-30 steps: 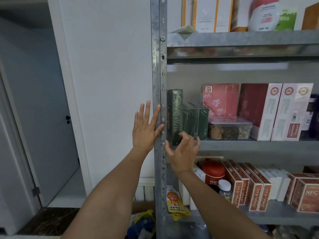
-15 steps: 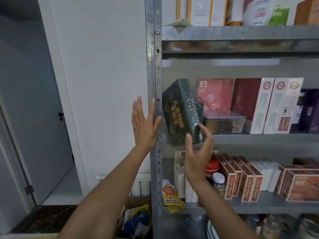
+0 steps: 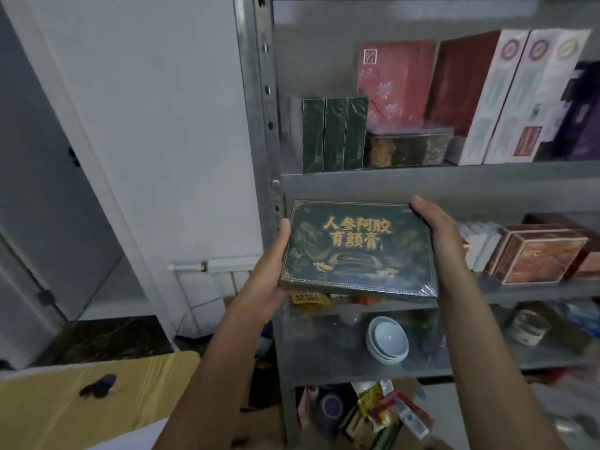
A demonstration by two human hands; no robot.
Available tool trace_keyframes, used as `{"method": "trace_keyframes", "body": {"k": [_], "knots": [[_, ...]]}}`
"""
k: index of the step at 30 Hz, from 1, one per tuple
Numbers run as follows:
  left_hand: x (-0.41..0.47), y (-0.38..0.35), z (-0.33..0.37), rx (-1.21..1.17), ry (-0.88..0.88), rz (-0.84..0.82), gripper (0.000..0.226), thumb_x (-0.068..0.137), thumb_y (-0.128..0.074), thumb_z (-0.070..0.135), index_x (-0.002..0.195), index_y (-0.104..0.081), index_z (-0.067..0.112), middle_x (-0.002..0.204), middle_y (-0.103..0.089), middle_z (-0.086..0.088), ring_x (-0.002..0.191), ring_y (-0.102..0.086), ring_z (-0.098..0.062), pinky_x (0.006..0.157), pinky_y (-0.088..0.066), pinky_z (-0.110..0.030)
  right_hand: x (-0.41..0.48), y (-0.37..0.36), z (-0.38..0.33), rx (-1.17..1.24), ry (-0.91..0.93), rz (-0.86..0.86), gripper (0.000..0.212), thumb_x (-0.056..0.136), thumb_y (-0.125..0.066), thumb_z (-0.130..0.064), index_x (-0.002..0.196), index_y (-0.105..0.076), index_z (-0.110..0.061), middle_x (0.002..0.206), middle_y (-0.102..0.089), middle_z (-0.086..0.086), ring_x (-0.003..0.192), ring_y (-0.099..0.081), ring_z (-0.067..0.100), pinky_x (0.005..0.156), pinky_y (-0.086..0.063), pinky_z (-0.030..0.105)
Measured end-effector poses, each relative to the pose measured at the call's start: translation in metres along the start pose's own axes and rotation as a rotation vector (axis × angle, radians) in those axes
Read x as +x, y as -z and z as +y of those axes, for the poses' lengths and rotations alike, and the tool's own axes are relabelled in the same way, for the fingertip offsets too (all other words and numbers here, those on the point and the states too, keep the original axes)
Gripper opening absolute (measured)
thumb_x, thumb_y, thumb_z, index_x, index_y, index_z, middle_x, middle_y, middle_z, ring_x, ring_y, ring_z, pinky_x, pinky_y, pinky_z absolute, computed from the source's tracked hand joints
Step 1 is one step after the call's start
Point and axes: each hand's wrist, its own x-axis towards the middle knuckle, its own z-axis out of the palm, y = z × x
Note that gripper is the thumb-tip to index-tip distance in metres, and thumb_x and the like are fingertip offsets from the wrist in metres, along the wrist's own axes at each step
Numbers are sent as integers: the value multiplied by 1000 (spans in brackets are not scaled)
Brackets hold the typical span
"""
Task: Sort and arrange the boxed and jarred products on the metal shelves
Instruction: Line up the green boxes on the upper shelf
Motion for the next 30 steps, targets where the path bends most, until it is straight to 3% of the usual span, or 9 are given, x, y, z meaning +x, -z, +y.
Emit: {"method": "trace_keyframes", "body": {"k": [4, 8, 12, 16, 18, 21, 23, 27, 30], "knots": [[-8, 0, -17, -45, 8, 101, 48, 86, -57, 51, 118, -68, 18, 111, -73, -6, 102, -70, -22, 76, -56, -35, -4, 3, 16, 39, -328, -59, 23, 93, -60, -36, 87, -73, -17, 77, -75, 2, 66, -73, 16, 51, -54, 23], [-12, 2, -21, -31, -34, 207, 34, 97, -52, 42, 106, -72, 17, 102, -75, -6, 93, -73, -23, 71, -58, -35, -16, 10, 34, 51, -486, -179, 43, 81, -67, -51, 108, -70, -18, 103, -75, 11, 90, -73, 27, 61, -58, 33], [-16, 1, -20, 70, -55, 261, 34, 96, -51, 45, 105, -72, 20, 98, -76, -3, 89, -73, -20, 78, -55, -37, -27, 25, 44, 61, -541, -310, 55, 74, -73, -35, 124, -59, -16, 112, -72, 12, 94, -72, 26, 64, -59, 33], [-18, -5, -20, 55, -25, 247, 37, 97, -48, 47, 93, -76, 24, 96, -76, -2, 87, -74, -18, 79, -54, -37, -29, 34, 45, 120, -550, -324, 45, 76, -69, -20, 119, -61, -11, 107, -73, 15, 84, -74, 25, 61, -59, 31], [-19, -12, -21, 127, -56, 294, 44, 100, -38, 51, 99, -73, 24, 100, -75, -3, 92, -72, -19, 82, -55, -39, -29, 37, 43, 134, -535, -306, 42, 75, -68, -18, 116, -63, -10, 104, -74, 15, 81, -74, 24, 60, -59, 30], [-17, -13, -34, 697, -325, 521, 69, 95, -18, 66, 141, -47, 23, 143, -52, -3, 132, -47, -19, 112, -31, -36, -30, 42, 43, 92, -532, -249, 47, 73, -70, -19, 118, -62, -8, 103, -74, 15, 81, -74, 24, 60, -58, 28], [-24, -14, -36, 1051, -554, 608, 86, 88, -11, 77, 151, -31, 22, 158, -29, -1, 143, -28, -18, 109, -21, -34, -33, 43, 44, 69, -533, -188, 54, 70, -72, -20, 122, -60, -8, 106, -73, 17, 83, -74, 25, 60, -58, 29], [-23, -24, -51, 1467, -992, 357, 83, 89, -21, 73, 146, -32, 15, 157, -26, -15, 142, -31, -31, 110, -28, -49, -34, 37, 42, 55, -518, -70, 62, 65, -74, -22, 123, -60, -8, 103, -74, 14, 82, -74, 23, 56, -57, 28], [-16, -32, -64, 1748, -1059, 242, 75, 86, -46, 63, 146, -40, 19, 149, -42, -12, 137, -42, -30, 109, -33, -51, -34, 30, 41, 76, -517, -39, 59, 64, -75, -23, 119, -61, -9, 97, -76, 11, 78, -74, 22, 52, -56, 26]]}}
